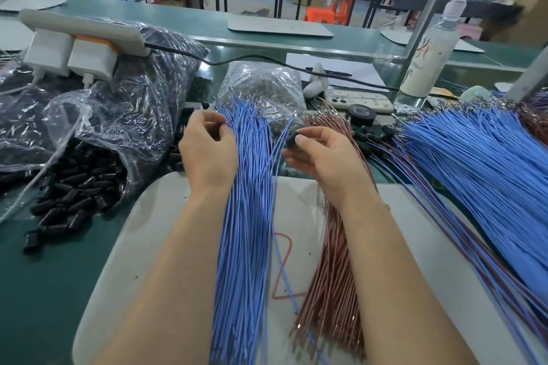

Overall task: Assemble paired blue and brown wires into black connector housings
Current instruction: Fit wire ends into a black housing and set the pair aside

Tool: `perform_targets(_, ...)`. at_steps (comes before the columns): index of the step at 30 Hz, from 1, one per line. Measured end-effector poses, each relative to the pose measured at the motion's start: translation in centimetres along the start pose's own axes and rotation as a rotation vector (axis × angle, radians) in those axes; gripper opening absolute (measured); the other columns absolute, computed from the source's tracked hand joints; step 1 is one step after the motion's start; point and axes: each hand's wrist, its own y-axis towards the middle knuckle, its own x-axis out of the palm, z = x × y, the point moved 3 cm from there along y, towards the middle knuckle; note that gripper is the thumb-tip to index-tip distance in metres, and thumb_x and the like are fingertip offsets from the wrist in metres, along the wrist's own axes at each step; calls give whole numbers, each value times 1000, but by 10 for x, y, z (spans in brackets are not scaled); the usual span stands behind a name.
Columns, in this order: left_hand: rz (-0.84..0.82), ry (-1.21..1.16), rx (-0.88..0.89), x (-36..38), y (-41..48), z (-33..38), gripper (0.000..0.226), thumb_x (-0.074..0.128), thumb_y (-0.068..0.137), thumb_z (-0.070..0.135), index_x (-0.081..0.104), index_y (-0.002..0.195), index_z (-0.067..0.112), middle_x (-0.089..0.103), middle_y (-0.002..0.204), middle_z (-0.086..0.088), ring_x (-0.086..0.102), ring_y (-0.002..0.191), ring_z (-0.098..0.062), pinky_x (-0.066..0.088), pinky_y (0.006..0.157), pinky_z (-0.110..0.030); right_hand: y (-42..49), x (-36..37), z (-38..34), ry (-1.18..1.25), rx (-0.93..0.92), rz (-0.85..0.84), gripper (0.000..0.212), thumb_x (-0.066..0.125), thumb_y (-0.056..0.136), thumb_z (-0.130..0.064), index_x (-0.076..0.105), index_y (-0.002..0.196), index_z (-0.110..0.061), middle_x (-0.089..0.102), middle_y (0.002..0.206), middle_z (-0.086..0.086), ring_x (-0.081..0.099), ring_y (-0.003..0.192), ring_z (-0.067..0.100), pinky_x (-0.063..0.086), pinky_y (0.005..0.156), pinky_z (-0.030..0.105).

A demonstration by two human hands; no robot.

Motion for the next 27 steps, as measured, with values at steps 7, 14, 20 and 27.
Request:
perform_targets(7,-143,313,273,9,-5,8,20,58,89,18,66,105,10,62,115,-6,52,114,-20,35,102,-29,0,1,0,-79,-21,7,5,58,91,0,59,92,-6,67,87,13,68,67,15,59,68,25)
perform_targets(14,-607,-122,25,24,-19,14,10,63,89,12,65,85,21,71,84,-4,70,81,-19,56,77,-28,1,4,2,-8,-70,-16,4,61,90,-4,65,89,-5,69,82,13,69,67,14,55,62,19)
perform_targets(20,-489,-766,-540,22,-16,7,11,52,93,1,60,97,8,62,77,-8,66,60,-9,54,56,-15,-9,13,3,-825,-56,-107,40,62,88,-43,63,68,-9,57,52,-5,51,48,8,44,49,20)
perform_targets(27,-386,-909,-608,19,-11,7,14,52,94,6,64,88,5,59,76,-9,65,56,-9,52,53,-15,-16,39,11,-1205,-30,-268,41,67,84,-44,55,64,-11,45,52,0,43,50,13,31,44,27)
